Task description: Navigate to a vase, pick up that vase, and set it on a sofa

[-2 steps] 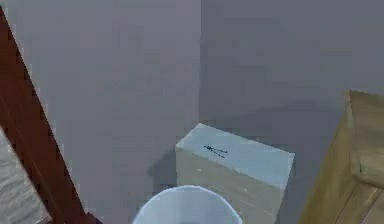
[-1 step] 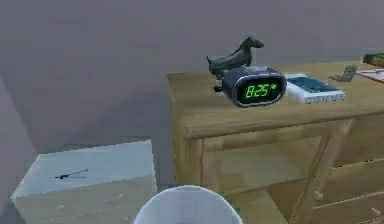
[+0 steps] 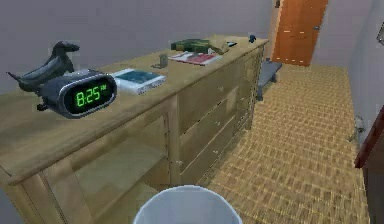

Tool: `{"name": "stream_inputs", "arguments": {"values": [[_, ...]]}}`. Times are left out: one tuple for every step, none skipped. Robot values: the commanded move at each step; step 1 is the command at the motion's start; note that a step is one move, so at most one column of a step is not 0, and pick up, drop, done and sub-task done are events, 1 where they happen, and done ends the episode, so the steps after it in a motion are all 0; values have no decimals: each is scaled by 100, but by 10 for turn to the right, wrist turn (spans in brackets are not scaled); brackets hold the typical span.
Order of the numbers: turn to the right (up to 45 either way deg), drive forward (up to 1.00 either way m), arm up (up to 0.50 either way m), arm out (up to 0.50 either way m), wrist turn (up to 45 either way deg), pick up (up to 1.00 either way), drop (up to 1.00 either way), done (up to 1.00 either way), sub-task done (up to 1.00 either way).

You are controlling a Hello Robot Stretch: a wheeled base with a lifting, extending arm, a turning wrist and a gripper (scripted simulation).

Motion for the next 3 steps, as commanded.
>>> {"name": "stream_inputs", "arguments": {"values": [[300,0,0,0,0,0,0,0,0],[0,100,0,0,0,0,0,0,0],[0,100,0,0,0,0,0,0,0]]}}
